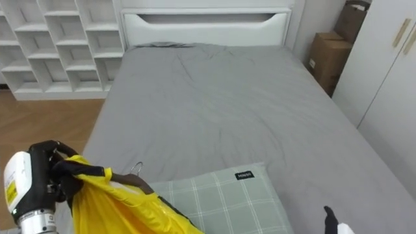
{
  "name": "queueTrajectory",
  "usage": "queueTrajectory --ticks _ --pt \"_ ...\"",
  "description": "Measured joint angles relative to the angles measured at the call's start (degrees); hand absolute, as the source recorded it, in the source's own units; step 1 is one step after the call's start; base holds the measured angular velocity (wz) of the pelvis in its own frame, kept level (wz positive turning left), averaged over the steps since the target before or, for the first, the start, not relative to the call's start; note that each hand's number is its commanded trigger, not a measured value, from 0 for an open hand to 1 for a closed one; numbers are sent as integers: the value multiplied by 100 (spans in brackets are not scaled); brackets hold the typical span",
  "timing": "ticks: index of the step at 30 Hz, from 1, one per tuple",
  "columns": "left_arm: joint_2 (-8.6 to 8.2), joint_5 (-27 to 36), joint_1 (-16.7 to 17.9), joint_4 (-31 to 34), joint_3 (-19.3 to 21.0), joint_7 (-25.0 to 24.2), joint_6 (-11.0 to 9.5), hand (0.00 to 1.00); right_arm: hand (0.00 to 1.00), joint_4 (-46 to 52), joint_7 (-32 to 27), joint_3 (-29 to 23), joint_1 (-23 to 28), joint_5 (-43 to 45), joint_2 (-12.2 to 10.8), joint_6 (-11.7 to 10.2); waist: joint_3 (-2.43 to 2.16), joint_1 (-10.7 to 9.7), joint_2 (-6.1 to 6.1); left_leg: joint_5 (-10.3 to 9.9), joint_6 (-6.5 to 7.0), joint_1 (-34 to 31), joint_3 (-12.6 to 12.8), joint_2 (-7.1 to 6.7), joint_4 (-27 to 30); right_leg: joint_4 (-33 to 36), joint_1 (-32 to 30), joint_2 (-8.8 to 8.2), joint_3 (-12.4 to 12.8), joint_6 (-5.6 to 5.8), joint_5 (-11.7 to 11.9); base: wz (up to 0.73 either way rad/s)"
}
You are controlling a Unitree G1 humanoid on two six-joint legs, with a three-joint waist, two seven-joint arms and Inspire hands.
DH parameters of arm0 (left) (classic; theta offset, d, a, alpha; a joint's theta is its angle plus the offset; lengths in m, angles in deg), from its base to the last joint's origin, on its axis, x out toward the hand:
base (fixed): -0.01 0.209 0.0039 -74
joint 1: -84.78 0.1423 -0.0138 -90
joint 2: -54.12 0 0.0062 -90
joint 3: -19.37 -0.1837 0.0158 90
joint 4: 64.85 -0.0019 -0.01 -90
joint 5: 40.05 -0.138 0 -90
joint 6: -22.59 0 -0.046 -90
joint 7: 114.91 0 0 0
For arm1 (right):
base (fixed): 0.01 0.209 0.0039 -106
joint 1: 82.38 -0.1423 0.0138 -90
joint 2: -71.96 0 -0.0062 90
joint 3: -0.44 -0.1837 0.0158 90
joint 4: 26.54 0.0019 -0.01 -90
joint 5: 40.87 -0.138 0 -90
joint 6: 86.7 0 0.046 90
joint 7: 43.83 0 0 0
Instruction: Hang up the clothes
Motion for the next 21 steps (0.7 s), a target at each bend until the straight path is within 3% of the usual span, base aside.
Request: queueTrajectory --ticks 10,14,21 --pt "-28 -368 6 454 1 -245 332 100 0 1315 48 176 130 -17 -67 3 4 164 28 0 -1 5 -17 11 -11 -5 5 -9 -58 0 0 1" --pt "-44 -762 2 999 -18 -293 350 100 0 1995 95 304 121 -60 -64 -52 4 179 56 -1 -2 16 -23 16 -9 -2 22 -11 -85 -10 11 0" --pt "-33 -1413 -5 1535 -17 -433 417 100 0 2243 374 517 115 -226 -64 -62 27 215 163 -1 -2 -6 -59 15 -9 23 27 -14 -104 -13 14 1"
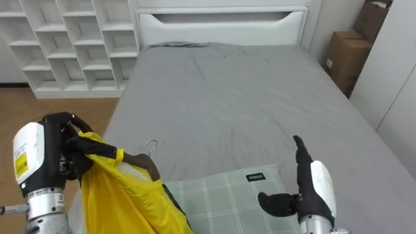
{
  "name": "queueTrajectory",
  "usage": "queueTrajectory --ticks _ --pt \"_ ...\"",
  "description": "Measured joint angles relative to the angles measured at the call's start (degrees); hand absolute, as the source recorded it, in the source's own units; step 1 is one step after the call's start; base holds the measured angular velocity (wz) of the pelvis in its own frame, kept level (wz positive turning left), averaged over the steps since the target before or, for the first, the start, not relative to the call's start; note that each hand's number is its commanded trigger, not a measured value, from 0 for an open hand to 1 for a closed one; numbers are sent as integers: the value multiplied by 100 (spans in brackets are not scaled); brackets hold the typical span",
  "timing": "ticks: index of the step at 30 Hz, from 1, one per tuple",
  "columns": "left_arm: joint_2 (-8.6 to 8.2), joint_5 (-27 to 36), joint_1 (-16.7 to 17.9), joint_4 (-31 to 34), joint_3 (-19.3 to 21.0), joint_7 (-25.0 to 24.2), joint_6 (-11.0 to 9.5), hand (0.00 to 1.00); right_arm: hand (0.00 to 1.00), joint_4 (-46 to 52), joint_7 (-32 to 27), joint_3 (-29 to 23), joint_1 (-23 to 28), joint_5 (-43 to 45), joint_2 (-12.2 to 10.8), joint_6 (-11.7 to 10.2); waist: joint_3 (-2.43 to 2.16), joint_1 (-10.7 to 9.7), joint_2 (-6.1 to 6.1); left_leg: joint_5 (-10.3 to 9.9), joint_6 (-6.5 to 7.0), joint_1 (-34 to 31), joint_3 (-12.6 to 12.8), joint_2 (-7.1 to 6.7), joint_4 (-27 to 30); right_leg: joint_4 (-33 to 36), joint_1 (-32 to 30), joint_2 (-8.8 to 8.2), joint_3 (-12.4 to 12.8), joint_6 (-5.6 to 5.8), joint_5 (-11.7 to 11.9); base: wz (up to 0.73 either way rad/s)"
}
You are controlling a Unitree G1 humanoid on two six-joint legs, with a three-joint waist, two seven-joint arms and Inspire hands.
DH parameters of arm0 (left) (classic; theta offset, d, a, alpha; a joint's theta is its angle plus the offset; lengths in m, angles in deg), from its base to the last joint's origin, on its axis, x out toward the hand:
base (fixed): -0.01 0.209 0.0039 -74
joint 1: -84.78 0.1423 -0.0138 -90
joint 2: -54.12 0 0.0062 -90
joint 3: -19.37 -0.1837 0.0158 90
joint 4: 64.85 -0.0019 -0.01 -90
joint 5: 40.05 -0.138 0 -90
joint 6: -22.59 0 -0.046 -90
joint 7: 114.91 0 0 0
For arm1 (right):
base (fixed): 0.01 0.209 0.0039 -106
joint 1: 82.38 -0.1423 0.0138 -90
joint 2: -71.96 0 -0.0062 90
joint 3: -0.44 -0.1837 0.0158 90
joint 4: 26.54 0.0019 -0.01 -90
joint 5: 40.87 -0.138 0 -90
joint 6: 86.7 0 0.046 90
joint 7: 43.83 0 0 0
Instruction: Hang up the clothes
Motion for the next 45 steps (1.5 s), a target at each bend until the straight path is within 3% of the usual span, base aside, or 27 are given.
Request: queueTrajectory --ticks 6,11,15,24,32,45 --pt "59 -89 -30 419 8 -15 10 100 0 24 374 155 -45 -860 77 0 16 28 20 1 -1 -56 5 -5 13 -36 -23 4 35 1 1 0" --pt "95 -392 -246 712 5 -18 6 100 0 -56 1138 493 -80 -2795 83 -1 53 34 58 0 -1 -89 -34 -6 42 -50 -17 -8 -31 6 5 5" --pt "102 -440 -319 739 3 -28 -18 100 0 -316 1813 692 -82 -3481 91 9 70 18 75 0 -1 -71 -47 -5 40 -53 -17 -13 -29 7 4 1" --pt "115 -454 -325 739 -119 -178 -13 100 0 -706 2462 903 -106 -3764 46 57 81 11 72 0 -1 -96 -89 -13 38 -49 -23 -20 -63 7 4 0" --pt "244 -522 -502 739 -122 -187 -13 100 0 -947 2991 1176 -214 -4304 38 61 86 16 79 -1 -2 -85 -106 -17 46 -50 -32 -18 -57 6 3 0" --pt "221 -842 -578 946 -245 -181 -43 100 0 -949 3096 1283 -383 -4299 -38 61 95 73 109 -1 -2 -90 -107 -19 46 -57 -31 -16 -66 7 3 0"
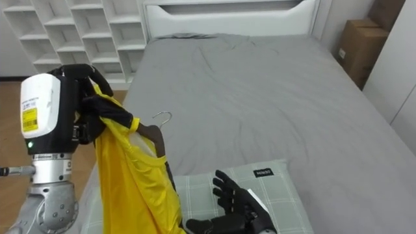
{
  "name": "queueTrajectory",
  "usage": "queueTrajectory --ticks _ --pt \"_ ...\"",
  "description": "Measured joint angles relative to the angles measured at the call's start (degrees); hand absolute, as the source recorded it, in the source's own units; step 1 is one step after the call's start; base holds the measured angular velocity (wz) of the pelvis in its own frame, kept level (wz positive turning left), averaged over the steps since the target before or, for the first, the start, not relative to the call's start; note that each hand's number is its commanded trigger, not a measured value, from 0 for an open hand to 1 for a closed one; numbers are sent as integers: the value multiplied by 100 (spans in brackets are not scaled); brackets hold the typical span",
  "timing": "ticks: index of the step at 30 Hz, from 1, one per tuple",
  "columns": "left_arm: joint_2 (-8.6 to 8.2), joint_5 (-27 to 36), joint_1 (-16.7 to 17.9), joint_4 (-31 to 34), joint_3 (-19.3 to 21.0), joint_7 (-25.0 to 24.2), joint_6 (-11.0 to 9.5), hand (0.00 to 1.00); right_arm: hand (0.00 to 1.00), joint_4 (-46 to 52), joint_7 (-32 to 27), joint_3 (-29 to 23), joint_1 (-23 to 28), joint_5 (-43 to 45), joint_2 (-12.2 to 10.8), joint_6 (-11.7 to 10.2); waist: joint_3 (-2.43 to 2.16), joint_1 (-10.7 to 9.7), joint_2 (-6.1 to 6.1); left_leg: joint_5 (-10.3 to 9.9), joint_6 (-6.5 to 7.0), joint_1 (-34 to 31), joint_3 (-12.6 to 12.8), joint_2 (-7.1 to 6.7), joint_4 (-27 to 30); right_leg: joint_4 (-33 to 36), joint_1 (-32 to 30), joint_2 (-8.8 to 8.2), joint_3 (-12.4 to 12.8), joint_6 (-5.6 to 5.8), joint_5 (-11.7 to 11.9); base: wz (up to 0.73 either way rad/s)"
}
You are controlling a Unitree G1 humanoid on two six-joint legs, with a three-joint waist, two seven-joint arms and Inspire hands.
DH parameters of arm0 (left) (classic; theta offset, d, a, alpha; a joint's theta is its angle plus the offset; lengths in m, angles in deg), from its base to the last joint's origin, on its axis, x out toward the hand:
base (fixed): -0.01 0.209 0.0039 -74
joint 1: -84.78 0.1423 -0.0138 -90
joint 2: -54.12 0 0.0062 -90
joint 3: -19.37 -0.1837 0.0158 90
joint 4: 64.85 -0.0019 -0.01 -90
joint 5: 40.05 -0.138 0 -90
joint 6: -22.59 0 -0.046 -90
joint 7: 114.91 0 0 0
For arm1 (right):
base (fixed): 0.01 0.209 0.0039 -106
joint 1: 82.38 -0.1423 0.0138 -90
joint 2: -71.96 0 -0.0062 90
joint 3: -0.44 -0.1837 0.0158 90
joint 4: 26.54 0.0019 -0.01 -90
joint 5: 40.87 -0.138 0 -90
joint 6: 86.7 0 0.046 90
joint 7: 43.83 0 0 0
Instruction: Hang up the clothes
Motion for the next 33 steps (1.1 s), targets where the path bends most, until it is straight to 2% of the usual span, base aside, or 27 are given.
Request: queueTrajectory --ticks 8,15,20,28,30,32,33 --pt "-18 -210 -1 451 -116 -20 50 100 0 -177 -51 57 -364 -10 -19 0 -9 59 82 1 0 5 -9 -8 26 11 34 -22 -76 0 0 3" --pt "-18 -226 -9 710 -136 -18 67 100 0 -297 -248 60 -606 -9 -25 0 -10 70 90 2 0 -31 -29 -16 34 11 35 -42 -136 1 0 3" --pt "-16 -218 -149 721 -243 -35 69 100 0 -298 -318 60 -779 -9 -23 -3 -10 73 90 3 1 -23 -43 -20 48 9 37 -57 -138 1 0 0" --pt "-22 -358 -266 893 -270 -305 69 100 0 -327 -364 59 -820 1 -79 -4 -10 102 90 3 1 -36 -43 -19 47 5 38 -75 -140 4 -2 0" --pt "-71 -360 -333 908 -302 -316 71 100 0 -456 -421 57 -923 -8 -156 -4 -10 103 90 3 1 -60 -43 -23 48 2 35 -73 -138 9 -5 0" --pt "-223 -346 -392 925 -310 -314 66 100 0 -527 -556 58 -1050 -43 -248 -4 -10 111 89 3 1 -66 -42 -26 48 -1 29 -68 -136 10 -6 0" --pt "-245 -346 -401 925 -311 -313 63 100 0 -537 -571 59 -1082 -43 -273 -4 -10 114 89 3 1 -66 -39 -26 49 -1 28 -66 -136 10 -6 0"
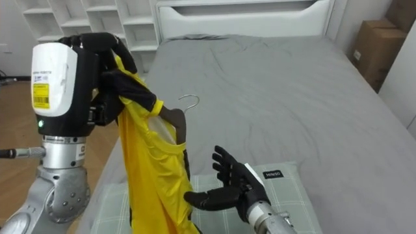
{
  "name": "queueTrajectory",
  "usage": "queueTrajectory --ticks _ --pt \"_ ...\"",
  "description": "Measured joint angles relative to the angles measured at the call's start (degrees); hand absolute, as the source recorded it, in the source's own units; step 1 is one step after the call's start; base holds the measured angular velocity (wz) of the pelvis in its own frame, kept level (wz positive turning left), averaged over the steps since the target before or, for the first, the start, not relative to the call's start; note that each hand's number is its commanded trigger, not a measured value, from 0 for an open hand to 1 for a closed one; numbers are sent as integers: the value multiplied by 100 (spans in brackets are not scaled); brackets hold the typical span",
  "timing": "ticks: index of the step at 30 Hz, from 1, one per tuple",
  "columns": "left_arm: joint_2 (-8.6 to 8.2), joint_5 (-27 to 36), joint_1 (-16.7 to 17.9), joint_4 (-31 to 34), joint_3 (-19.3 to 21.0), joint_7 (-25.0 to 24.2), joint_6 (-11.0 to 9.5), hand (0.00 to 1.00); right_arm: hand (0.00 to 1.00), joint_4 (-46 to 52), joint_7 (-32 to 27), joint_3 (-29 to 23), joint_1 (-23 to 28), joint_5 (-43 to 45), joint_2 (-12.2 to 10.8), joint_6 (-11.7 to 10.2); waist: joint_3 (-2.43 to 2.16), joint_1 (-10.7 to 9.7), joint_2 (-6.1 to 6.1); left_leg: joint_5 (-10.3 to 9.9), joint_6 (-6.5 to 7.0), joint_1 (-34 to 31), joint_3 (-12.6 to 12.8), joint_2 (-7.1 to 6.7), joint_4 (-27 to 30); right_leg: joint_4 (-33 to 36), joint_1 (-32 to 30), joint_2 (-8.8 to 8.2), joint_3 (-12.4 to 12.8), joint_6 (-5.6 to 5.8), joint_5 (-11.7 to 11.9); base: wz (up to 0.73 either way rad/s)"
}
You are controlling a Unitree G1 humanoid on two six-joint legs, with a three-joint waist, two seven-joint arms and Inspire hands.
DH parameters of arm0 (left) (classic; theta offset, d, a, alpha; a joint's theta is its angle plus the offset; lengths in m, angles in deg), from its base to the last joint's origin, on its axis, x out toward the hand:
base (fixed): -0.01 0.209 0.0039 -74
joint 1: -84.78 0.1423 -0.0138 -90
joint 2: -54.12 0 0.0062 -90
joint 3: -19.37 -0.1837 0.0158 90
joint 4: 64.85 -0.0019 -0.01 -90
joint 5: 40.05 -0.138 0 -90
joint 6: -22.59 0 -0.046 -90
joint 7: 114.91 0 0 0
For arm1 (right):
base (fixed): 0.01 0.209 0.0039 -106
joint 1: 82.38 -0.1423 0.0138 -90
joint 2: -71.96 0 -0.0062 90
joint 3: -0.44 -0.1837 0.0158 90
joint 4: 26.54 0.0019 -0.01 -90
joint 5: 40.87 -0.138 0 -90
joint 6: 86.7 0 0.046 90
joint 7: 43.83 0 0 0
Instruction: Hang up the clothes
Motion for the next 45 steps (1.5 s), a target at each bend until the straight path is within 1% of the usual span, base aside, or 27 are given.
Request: queueTrajectory --ticks 2,8,10,14,18,23,27,31,36,39,41,45 --pt "-24 1 -11 0 -1 11 -10 100 0 -13 -22 9 -77 0 -42 -4 0 4 0 0 0 1 1 -1 3 -1 -1 4 -2 0 0 0" --pt "-86 25 -12 -1 -127 20 -11 100 0 -44 -134 19 -117 -19 -22 -6 0 103 -3 0 0 8 -2 9 11 -2 -9 -7 -6 1 -1 0" --pt "-85 21 -13 0 -211 20 -10 100 0 -44 -176 118 -119 -52 -8 -8 -2 115 -11 0 0 13 -2 13 10 0 -10 -12 -13 1 -1 0" --pt "-151 -21 -14 0 -277 19 6 100 0 -43 -166 231 -120 -266 -68 -8 3 122 -19 0 0 29 1 31 8 11 -3 -22 -9 1 0 0" --pt "-154 -20 -15 -1 -276 19 11 100 0 -43 -166 230 -121 -460 -148 -8 11 119 -52 0 0 66 6 35 9 15 32 -22 -11 1 -1 0" --pt "-162 -129 -20 -1 -282 19 14 100 0 -20 -167 232 -123 -475 -166 -8 16 124 -124 0 0 75 6 3 8 8 64 0 -3 5 -3 0" --pt "-166 -142 -21 0 -286 15 14 100 0 -11 -173 261 -156 -478 -189 -18 12 123 -143 0 0 79 12 -2 6 8 75 6 5 6 -4 0" --pt "-188 -151 -21 -1 -286 -6 32 100 0 92 -147 464 -160 -583 -205 -43 11 119 -148 0 0 77 8 0 7 6 82 6 4 6 -4 0" --pt "-199 -154 -21 -1 -286 -38 36 100 0 142 4 584 -191 -705 -239 -52 13 136 -150 0 0 82 4 5 0 -1 83 8 4 6 -4 0" --pt "-208 -229 -21 0 -286 -73 64 100 0 142 113 683 -197 -754 -243 -51 13 136 -149 0 0 82 3 6 -4 -5 83 7 3 6 -4 0" --pt "-229 -291 -21 0 -286 -115 141 100 0 142 183 696 -197 -788 -246 -51 13 137 -149 -1 0 82 3 5 -8 -5 82 9 2 6 -4 0" --pt "-258 -374 -21 0 -287 -139 207 100 0 142 232 709 -197 -896 -246 -51 13 138 -148 -1 0 82 2 3 -12 -5 82 13 1 6 -4 0"
